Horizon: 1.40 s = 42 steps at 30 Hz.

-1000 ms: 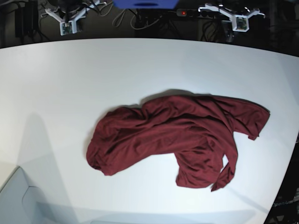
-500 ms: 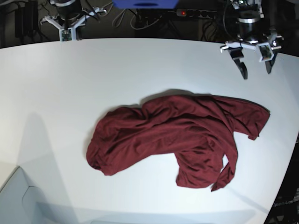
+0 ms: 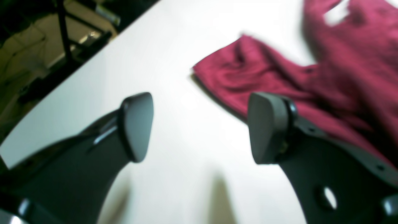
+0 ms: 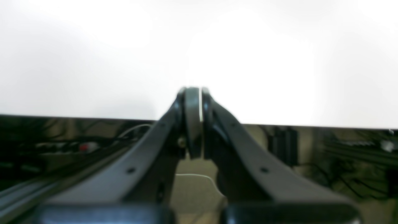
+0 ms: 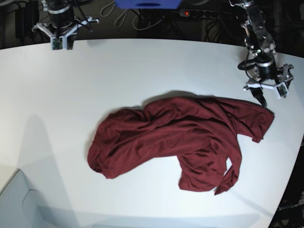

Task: Layout the t-shirt on the table in an organized manner, then fold the t-shirt properly
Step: 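Move the left gripper down and grasp the red shirt's sleeve end, then lower the right gripper and grasp the shirt's opposite edge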

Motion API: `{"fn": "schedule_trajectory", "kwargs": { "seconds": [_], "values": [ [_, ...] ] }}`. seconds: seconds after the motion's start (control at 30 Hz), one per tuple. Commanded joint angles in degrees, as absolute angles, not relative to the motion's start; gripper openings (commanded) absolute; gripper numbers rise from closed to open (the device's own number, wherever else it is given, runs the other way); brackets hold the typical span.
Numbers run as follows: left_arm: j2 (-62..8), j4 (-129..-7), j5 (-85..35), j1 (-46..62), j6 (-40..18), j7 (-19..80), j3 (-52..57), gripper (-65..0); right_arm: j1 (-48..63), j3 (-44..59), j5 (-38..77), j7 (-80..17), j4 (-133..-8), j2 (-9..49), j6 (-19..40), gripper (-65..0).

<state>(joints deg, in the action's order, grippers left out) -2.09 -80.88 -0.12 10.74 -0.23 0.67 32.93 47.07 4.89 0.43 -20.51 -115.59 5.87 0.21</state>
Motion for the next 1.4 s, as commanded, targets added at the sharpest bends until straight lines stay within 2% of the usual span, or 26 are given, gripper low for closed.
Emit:
{"fn": "schedule_trajectory", "kwargs": {
  "seconds": [0.0,0.07,0.23,0.3,0.77,0.8,0.87,1.0,1.03,1.13,1.2,1.37],
  "values": [
    [-3.3,-80.31,-0.04,9.01,-0.31,-1.19,32.92,-19.3,47.6,5.49,0.31,-19.56,-116.35,6.11,0.31,-65.0],
    [-5.32,-77.14,-0.04,6.29,-0.31,-1.19,32.92,-19.3,47.43,6.55,0.31,-19.56,-116.35,6.11,0.31,-62.6],
    [-8.04,-70.29,-0.04,0.75,-0.31,-1.19,33.01,-19.3,45.67,7.52,0.31,-21.93,-116.35,6.02,0.31,-49.3],
    [-8.13,-68.0,-0.04,-1.1,-0.31,-1.19,32.92,-19.3,44.97,7.43,0.31,-22.9,-116.35,6.02,0.31,-46.5],
    [-9.1,-52.09,-0.04,-9.27,-0.31,-1.45,32.57,-20.8,43.65,7.43,0.31,-23.34,-116.35,5.93,0.31,-45.8],
    [-9.1,-51.65,-0.04,-9.54,-0.31,-1.45,32.48,-22.7,43.38,7.43,0.31,-23.34,-116.35,5.85,0.31,-45.8],
    [-9.1,-51.47,-0.04,-9.45,-0.31,-1.45,32.48,-31.5,42.95,7.43,0.31,-23.34,-116.26,5.85,0.31,-45.8],
    [-9.1,-52.09,-0.04,-8.92,-0.31,-1.36,33.01,-60.0,42.95,7.43,0.31,-23.34,-116.26,5.85,0.31,-45.8],
    [-9.27,-52.09,-0.04,-8.04,-0.04,-1.36,33.1,-65.0,42.95,7.43,0.31,-23.34,-116.26,5.85,0.31,-45.8],
    [-9.1,-54.73,-0.13,-6.02,-0.13,-1.45,36.53,-62.2,42.77,7.43,0.31,-23.34,-116.26,5.85,0.31,-45.8],
    [-8.31,-58.24,-0.13,-4.09,-0.22,-1.36,39.87,-65.0,42.24,7.43,0.31,-23.34,-116.26,5.76,0.31,-45.8],
    [-4.97,-72.31,-0.13,1.63,-0.22,-0.31,45.58,-64.7,41.71,7.16,0.31,-23.34,-116.26,5.76,0.31,-45.8]
  ]
}}
